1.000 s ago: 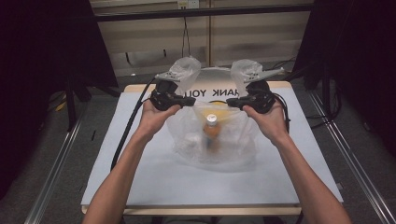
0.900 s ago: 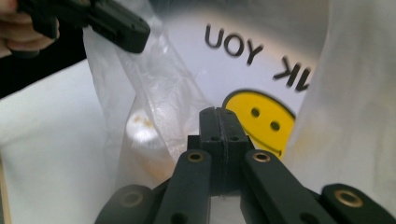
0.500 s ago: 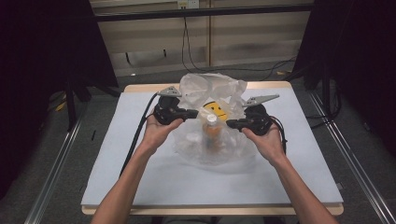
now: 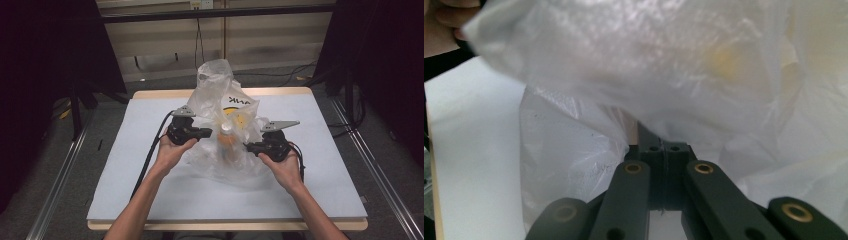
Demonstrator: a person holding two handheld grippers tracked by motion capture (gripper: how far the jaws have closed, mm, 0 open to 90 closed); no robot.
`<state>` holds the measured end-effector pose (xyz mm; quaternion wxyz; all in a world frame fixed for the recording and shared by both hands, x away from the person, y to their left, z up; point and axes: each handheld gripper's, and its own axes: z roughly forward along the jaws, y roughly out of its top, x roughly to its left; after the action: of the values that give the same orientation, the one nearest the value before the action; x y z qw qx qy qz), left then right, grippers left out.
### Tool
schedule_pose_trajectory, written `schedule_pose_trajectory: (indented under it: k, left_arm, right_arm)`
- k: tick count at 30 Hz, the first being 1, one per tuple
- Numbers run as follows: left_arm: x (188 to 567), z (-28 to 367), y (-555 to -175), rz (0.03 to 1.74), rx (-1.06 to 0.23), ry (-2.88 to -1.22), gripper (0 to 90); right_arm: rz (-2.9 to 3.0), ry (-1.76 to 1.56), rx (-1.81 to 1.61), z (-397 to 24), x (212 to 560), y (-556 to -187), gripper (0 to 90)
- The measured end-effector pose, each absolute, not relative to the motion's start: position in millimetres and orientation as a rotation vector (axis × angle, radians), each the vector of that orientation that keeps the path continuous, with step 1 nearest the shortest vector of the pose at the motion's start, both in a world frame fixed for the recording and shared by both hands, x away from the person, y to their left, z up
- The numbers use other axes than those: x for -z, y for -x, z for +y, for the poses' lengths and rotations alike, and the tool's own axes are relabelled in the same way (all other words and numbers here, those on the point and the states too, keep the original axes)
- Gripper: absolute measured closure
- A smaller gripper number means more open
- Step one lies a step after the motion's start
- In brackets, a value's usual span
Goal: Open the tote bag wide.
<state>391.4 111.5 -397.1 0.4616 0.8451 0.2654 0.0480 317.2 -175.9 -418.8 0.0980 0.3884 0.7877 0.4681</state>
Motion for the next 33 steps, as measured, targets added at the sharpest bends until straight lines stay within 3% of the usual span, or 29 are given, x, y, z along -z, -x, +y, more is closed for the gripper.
schedule_pose_trajectory:
  k: [15,16,18,19,21,22,23,24,25,27,29,33]
  left_arm:
    - [467.4,95.1,-383.9,0.667,-0.018,-2.231,88.6]
    - [472.8,91.9,-377.5,0.755,0.010,-2.226,88.6]
    - [474.4,91.6,-377.4,0.760,0.011,-2.239,88.6]
    - [477.5,88.6,-370.2,0.900,0.047,-2.199,89.0]
    - [480.0,92.1,-369.6,0.924,0.060,-2.183,89.7]
    - [479.4,91.2,-362.6,1.039,0.116,-2.118,90.0]
    - [479.4,91.2,-362.6,1.039,0.116,-2.118,90.0]
    - [479.8,99.4,-375.3,0.833,0.011,-2.225,90.0]
    - [479.8,101.9,-379.0,0.772,-0.019,-2.249,90.0]
    - [478.8,105.0,-376.7,0.767,-0.020,-2.253,90.0]
    - [470.5,117.3,-377.4,0.615,-0.052,-2.291,90.0]
    - [459.8,121.0,-361.5,0.668,-0.014,-2.181,89.8]
  right_arm:
    - [2.375,-1.187,-1.319,-173.0,460.5,-313.6,90.0]
    - [2.397,-1.195,-1.271,-172.9,469.1,-313.2,90.0]
    - [2.413,-1.202,-1.265,-173.0,472.4,-313.3,90.0]
    - [2.416,-1.210,-1.244,-172.7,476.1,-313.7,90.0]
    - [2.426,-1.221,-1.212,-172.4,481.5,-314.1,90.0]
    - [2.426,-1.217,-1.206,-172.6,484.2,-315.0,90.0]
    - [2.426,-1.217,-1.206,-172.6,484.2,-315.0,90.0]
    - [2.424,-1.213,-1.184,-172.6,484.6,-315.2,90.0]
    - [2.426,-1.214,-1.177,-172.7,485.4,-315.5,90.0]
    - [2.424,-1.213,-1.181,-173.9,486.6,-315.7,90.0]
    - [2.421,-1.216,-1.187,-173.8,486.5,-315.6,90.0]
    - [2.404,-1.220,-1.223,-174.0,482.9,-314.8,90.0]
